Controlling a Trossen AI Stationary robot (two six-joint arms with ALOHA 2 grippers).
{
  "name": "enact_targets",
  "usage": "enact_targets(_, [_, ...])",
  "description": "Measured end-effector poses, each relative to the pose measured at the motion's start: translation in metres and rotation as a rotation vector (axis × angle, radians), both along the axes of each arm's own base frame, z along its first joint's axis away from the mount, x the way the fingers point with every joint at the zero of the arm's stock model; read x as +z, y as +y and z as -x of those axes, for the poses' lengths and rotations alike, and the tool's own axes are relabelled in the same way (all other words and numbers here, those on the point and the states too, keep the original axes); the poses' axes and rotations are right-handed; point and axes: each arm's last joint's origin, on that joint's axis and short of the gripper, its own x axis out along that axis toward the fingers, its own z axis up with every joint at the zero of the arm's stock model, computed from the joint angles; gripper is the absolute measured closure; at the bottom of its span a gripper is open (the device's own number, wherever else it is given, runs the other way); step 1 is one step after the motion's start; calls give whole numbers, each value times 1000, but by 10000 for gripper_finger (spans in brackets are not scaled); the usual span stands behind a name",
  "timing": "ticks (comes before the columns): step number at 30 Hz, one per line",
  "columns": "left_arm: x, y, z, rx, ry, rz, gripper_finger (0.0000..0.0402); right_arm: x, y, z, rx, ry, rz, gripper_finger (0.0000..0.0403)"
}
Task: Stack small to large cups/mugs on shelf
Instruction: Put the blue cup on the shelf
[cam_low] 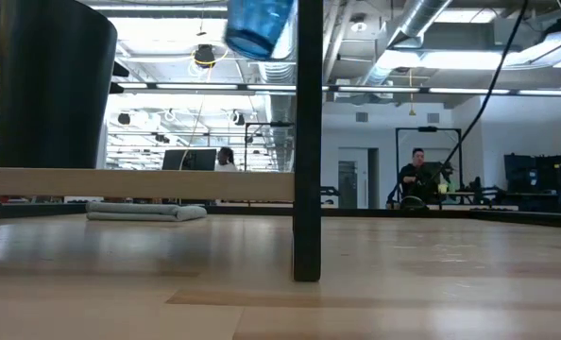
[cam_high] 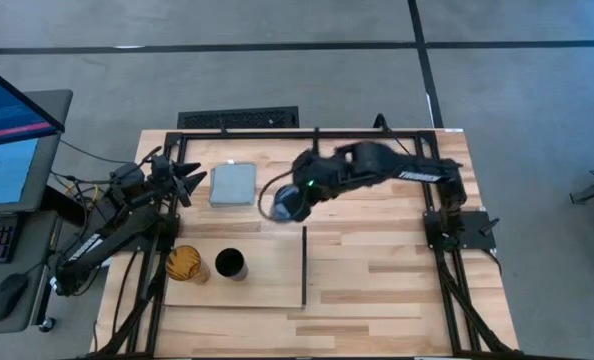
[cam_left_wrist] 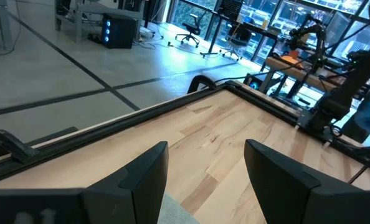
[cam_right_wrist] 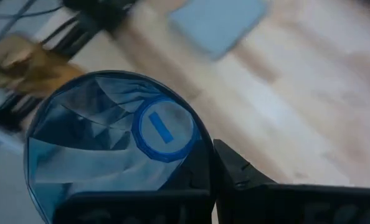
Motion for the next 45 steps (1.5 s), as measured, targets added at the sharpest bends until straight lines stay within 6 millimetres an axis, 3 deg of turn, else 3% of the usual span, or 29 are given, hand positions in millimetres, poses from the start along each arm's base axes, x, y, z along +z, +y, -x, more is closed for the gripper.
enact_targets(9, [0,0,0,0,4,2,198,-36,41,-25,46,67,-95,393])
enact_targets(18, [-1,0,0,-1,8,6,198,-44,67,-29,49,56,-141,393])
enact_targets(23, [-1,0,0,0,7,9,198,-51,74,-34,62,71,-152,393])
enact_targets(34, [-1,0,0,0,6,18,198,-97,84,-65,126,136,-220,393])
enact_targets(45, [-2,0,0,2,7,23,198,-110,79,-62,109,252,-185,393])
